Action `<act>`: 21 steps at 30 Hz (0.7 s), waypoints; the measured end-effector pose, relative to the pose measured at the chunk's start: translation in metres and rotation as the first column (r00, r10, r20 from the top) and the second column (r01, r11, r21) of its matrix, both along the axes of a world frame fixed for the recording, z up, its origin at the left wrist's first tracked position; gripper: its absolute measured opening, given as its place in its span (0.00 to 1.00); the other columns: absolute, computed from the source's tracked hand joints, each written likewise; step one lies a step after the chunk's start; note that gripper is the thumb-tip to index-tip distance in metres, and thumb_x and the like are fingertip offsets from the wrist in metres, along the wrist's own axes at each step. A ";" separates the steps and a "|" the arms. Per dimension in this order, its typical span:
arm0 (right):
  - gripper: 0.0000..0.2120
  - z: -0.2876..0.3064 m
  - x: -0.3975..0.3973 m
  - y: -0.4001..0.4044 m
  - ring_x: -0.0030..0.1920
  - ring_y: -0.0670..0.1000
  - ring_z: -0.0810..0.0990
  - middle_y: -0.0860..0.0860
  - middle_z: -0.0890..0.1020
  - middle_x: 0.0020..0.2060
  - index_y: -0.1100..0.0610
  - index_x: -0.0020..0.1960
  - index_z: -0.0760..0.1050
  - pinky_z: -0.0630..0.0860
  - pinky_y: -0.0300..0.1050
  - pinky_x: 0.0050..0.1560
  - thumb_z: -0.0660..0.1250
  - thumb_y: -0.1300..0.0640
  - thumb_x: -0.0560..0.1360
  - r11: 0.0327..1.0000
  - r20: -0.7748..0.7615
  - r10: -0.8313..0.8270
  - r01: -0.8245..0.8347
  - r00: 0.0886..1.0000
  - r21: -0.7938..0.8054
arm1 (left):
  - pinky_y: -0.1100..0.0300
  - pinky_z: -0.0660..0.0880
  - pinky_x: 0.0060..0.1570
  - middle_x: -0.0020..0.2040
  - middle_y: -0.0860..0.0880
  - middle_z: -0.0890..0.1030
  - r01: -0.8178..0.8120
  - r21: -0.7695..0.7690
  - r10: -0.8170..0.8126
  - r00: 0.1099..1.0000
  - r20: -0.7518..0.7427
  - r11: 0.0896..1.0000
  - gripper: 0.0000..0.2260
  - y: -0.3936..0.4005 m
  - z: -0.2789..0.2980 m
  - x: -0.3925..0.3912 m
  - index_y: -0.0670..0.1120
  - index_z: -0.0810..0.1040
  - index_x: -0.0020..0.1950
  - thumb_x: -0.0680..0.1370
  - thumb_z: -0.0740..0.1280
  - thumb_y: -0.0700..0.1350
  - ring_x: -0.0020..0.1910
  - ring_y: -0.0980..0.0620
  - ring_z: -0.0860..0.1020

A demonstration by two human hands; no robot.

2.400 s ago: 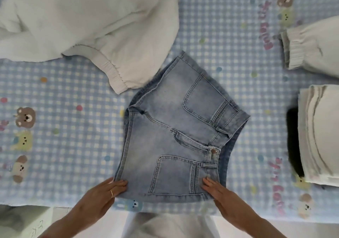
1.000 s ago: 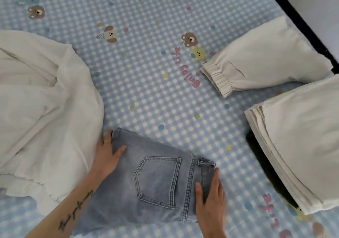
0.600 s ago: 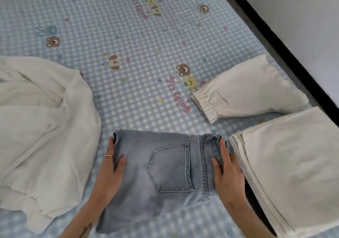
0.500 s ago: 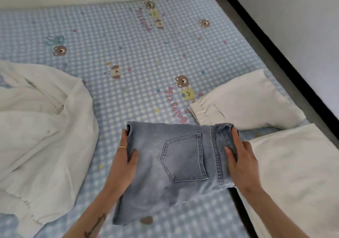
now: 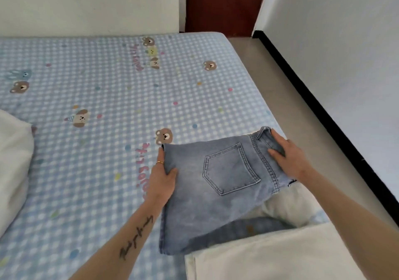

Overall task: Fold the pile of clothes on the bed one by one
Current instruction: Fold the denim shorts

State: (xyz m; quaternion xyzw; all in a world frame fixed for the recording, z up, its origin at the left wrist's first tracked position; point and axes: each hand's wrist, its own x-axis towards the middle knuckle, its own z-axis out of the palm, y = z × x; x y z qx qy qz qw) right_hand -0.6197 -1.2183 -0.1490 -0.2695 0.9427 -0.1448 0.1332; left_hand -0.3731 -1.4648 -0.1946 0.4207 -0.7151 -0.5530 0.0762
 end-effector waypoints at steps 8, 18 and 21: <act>0.39 -0.088 0.028 -0.003 0.77 0.55 0.44 0.50 0.45 0.78 0.42 0.77 0.45 0.41 0.65 0.71 0.29 0.29 0.70 0.901 -0.143 0.261 -0.188 0.955 0.390 | 0.45 0.55 0.70 0.72 0.35 0.65 0.609 -0.606 -0.315 0.789 0.527 0.513 0.32 0.069 -0.059 0.000 0.44 0.69 0.71 0.76 0.50 0.63 0.71 0.37 0.64; 0.32 -0.123 0.024 0.001 0.77 0.53 0.39 0.48 0.36 0.76 0.41 0.75 0.34 0.43 0.66 0.72 0.36 0.32 0.75 0.872 -0.075 0.181 -0.124 0.981 0.474 | 0.52 0.31 0.72 0.74 0.48 0.33 0.719 -0.486 -0.403 0.687 0.605 0.497 0.31 0.050 -0.086 0.012 0.52 0.40 0.77 0.79 0.44 0.64 0.76 0.48 0.35; 0.32 -0.096 0.057 -0.026 0.77 0.53 0.40 0.51 0.41 0.77 0.49 0.77 0.39 0.46 0.63 0.73 0.39 0.37 0.78 0.853 0.003 0.092 -0.080 0.996 0.516 | 0.51 0.45 0.75 0.76 0.48 0.42 0.672 -0.509 -0.340 0.726 0.598 0.538 0.29 0.035 -0.062 0.074 0.49 0.50 0.78 0.80 0.51 0.59 0.76 0.50 0.45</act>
